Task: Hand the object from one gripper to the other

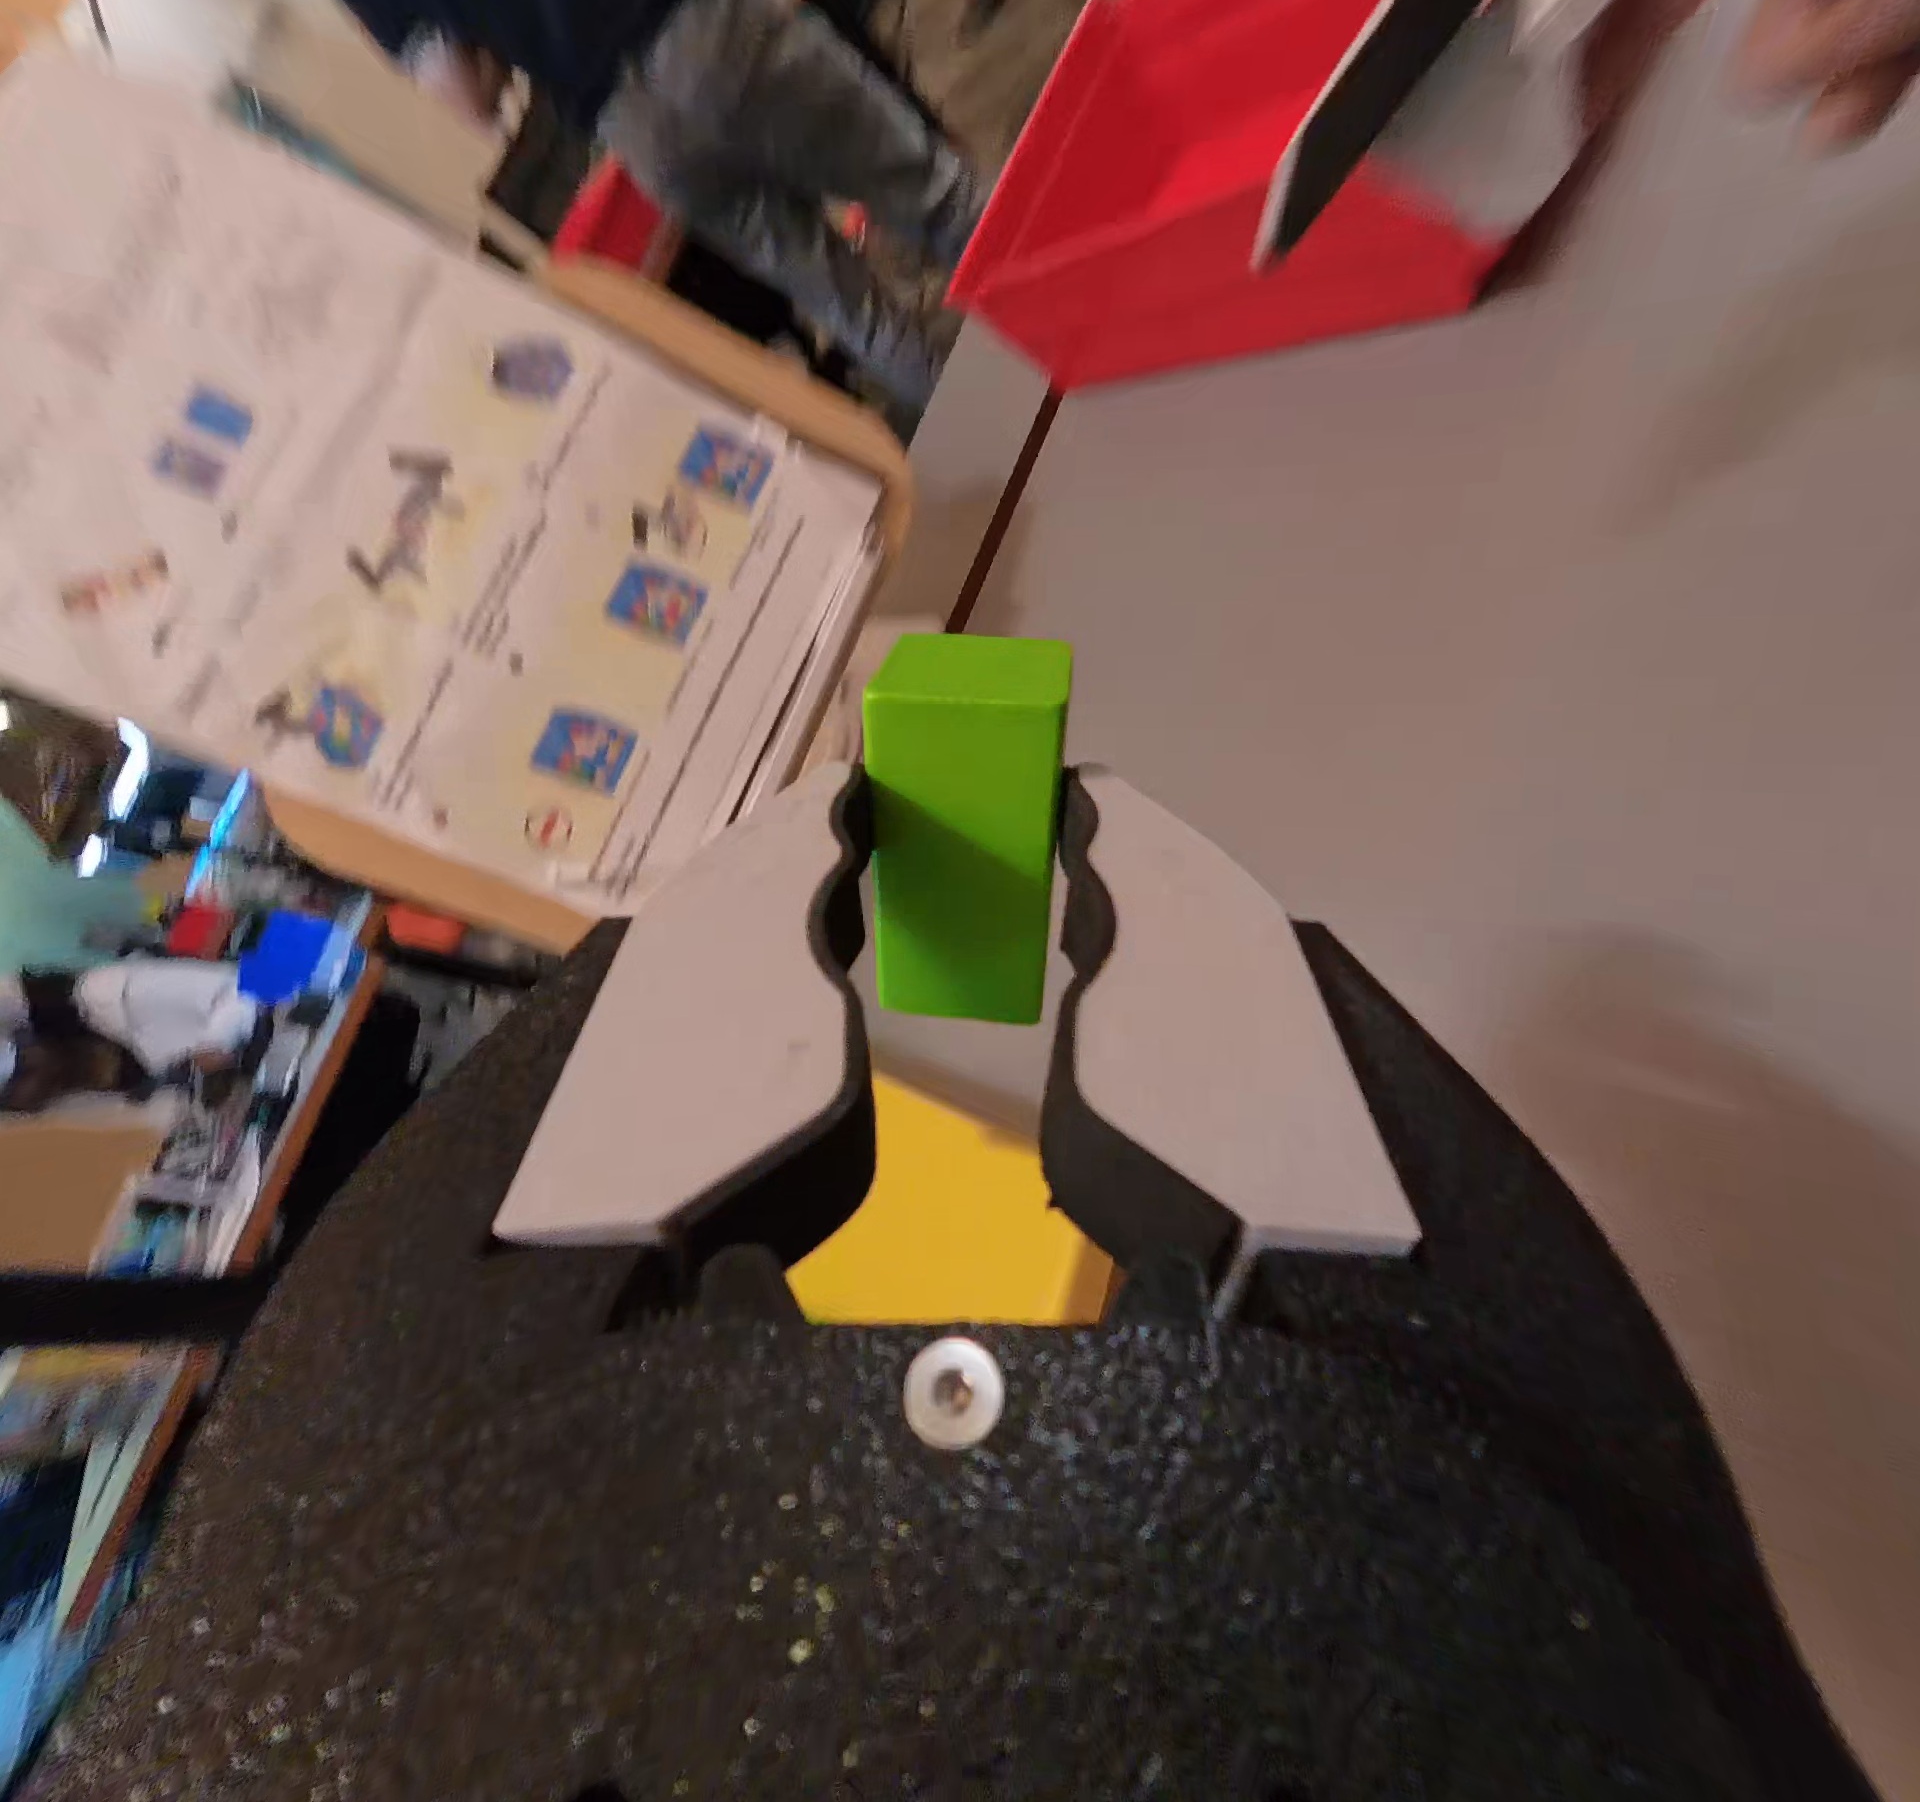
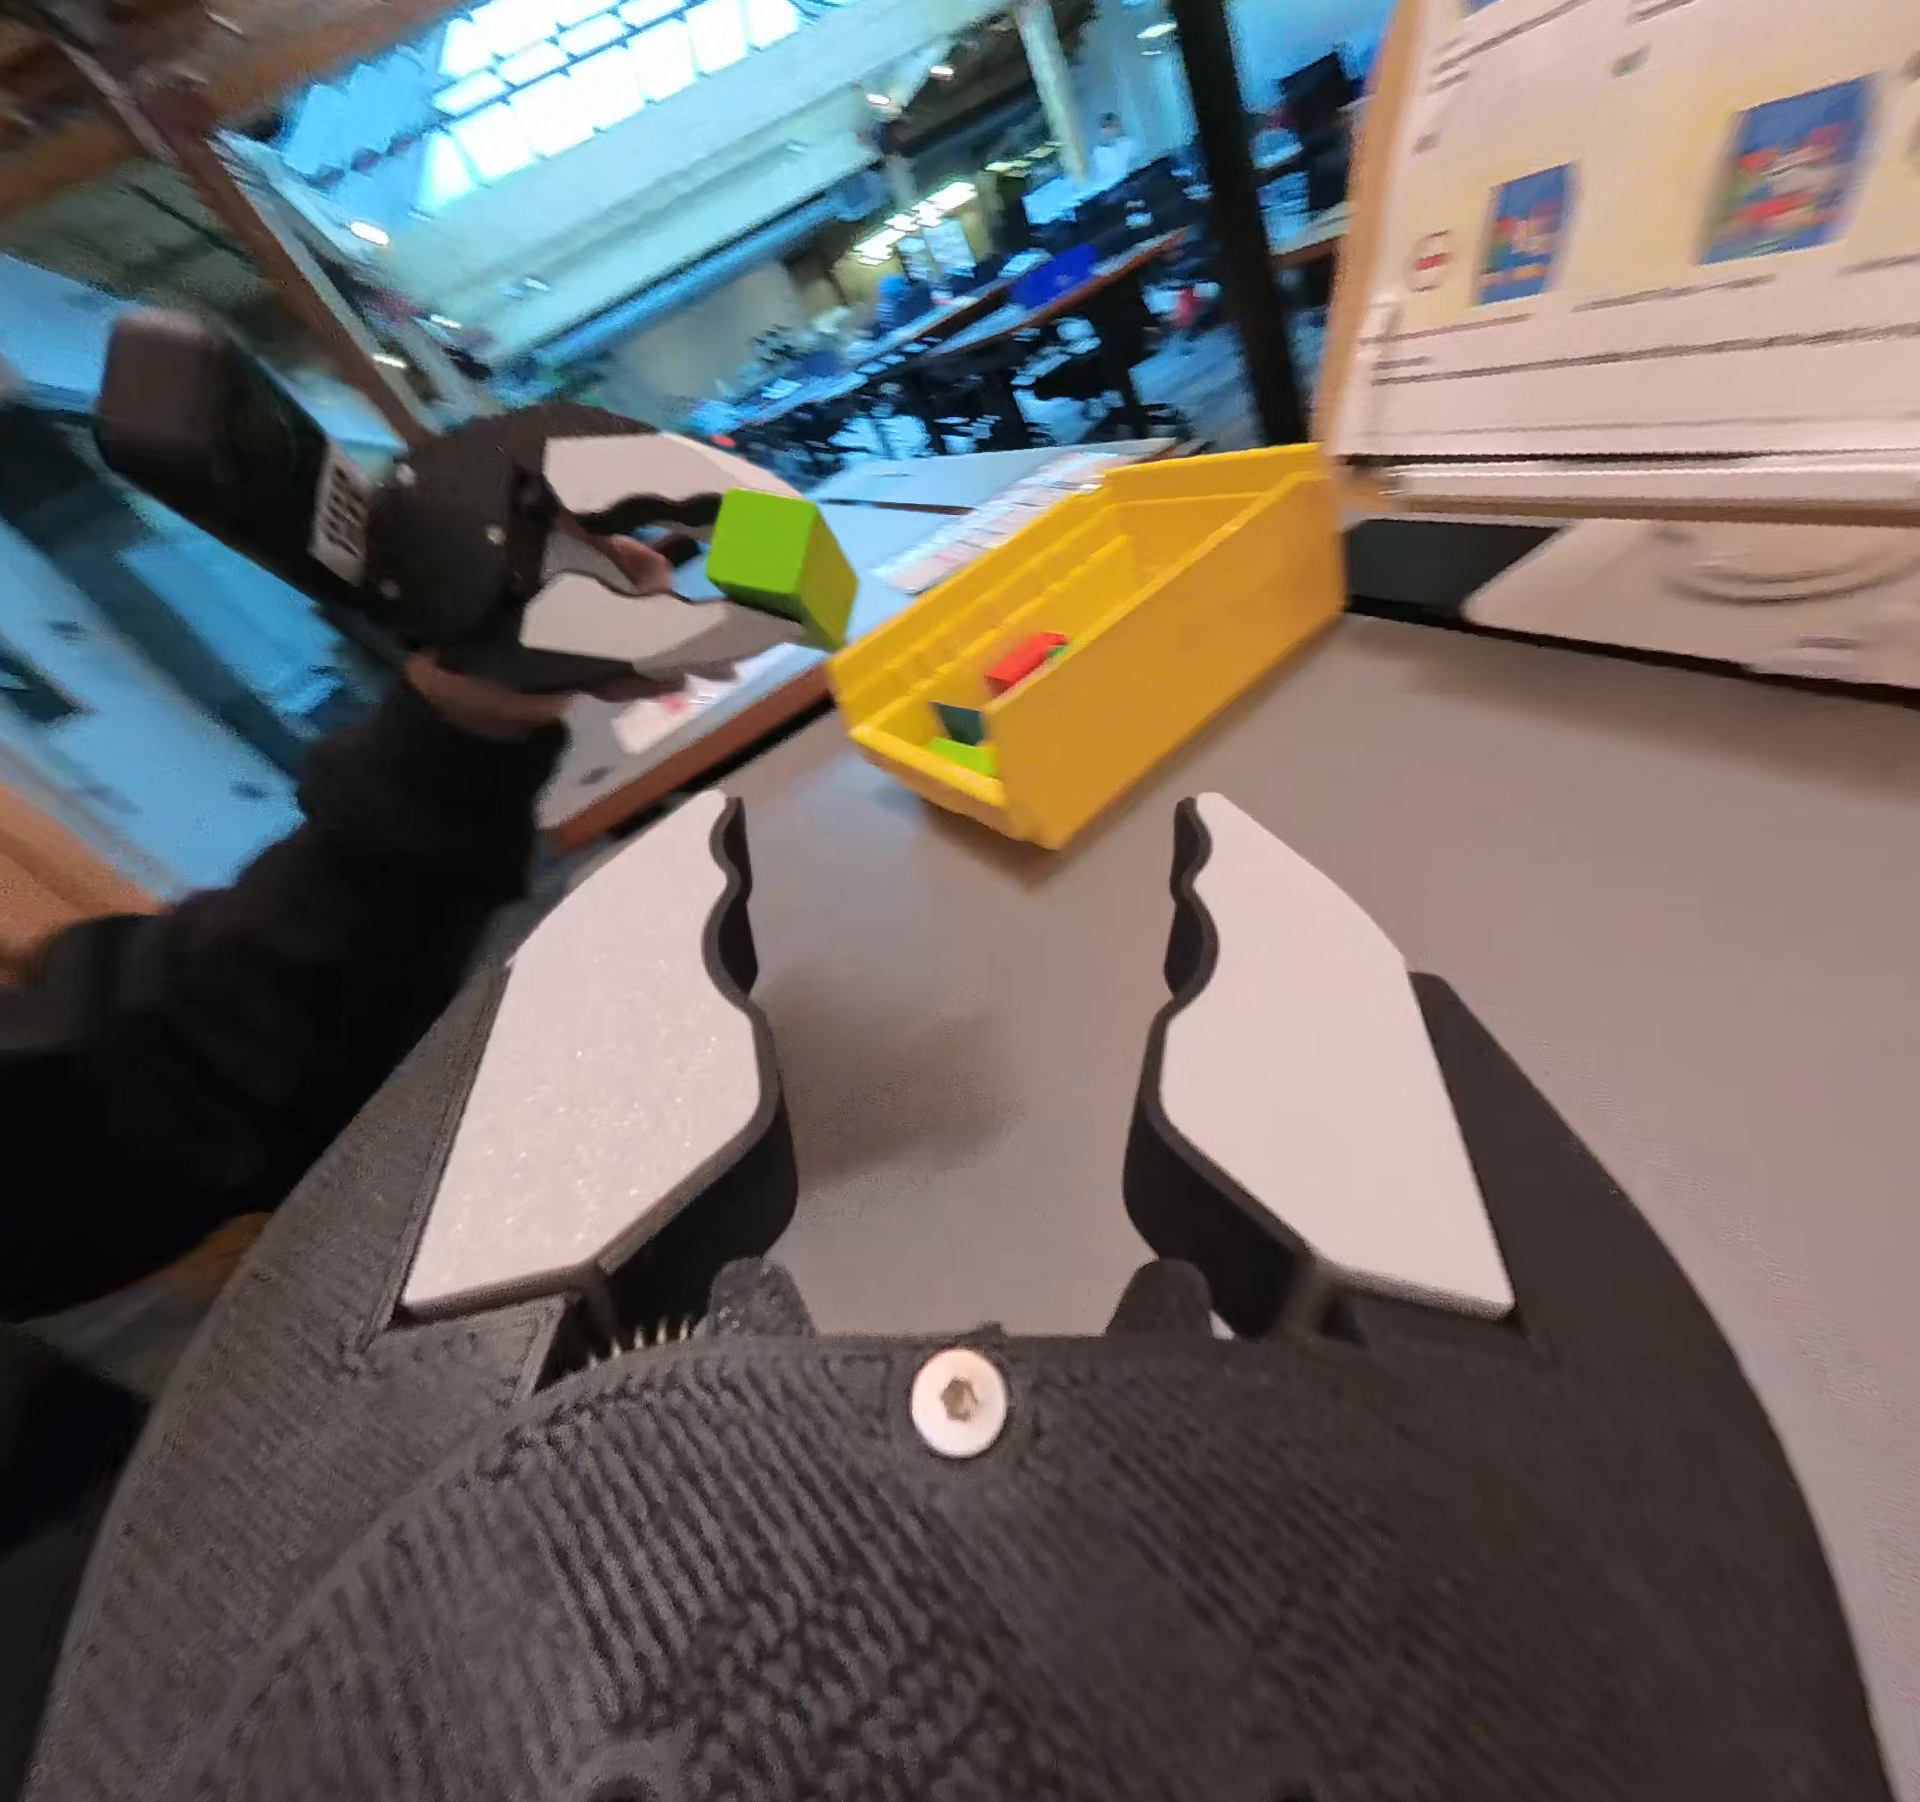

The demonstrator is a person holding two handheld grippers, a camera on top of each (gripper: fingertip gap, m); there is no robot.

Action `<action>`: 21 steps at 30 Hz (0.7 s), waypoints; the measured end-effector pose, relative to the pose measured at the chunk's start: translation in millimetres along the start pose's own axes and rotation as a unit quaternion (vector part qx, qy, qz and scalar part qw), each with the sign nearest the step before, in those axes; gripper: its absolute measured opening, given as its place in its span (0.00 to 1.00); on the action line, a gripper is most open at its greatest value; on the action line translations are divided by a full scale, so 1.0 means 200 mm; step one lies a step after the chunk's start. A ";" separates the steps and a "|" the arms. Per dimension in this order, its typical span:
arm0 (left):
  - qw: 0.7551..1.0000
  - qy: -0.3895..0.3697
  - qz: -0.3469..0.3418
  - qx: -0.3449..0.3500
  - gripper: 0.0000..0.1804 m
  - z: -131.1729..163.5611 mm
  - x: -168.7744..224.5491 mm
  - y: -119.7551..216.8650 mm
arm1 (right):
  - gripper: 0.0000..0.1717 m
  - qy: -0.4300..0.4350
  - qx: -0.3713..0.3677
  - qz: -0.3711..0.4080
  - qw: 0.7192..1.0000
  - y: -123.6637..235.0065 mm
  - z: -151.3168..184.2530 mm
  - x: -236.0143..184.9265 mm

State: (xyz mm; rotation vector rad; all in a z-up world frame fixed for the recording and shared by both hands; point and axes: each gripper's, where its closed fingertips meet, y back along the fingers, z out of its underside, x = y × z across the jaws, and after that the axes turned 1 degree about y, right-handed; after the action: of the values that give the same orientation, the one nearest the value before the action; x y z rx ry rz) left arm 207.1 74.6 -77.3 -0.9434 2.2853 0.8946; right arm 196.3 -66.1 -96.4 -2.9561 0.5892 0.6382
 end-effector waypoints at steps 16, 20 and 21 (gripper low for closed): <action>0.975 -0.035 0.083 0.203 0.19 -0.47 0.47 0.12 | 0.65 -0.168 -0.010 -0.257 0.952 -0.08 0.07 -0.38; 0.980 0.021 0.081 0.183 0.19 -0.45 0.44 0.08 | 0.60 -0.149 0.014 -0.229 0.962 -0.07 0.02 -0.32; 0.983 0.017 0.062 0.170 0.19 -0.44 0.42 0.06 | 0.61 -0.127 0.015 -0.213 0.969 -0.07 0.01 -0.32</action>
State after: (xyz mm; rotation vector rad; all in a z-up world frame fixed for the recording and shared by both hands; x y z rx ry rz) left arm 127.2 -18.1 -70.0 -0.6785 2.4443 0.5130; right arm 147.0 -30.5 -72.7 -2.7678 -0.0579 0.9181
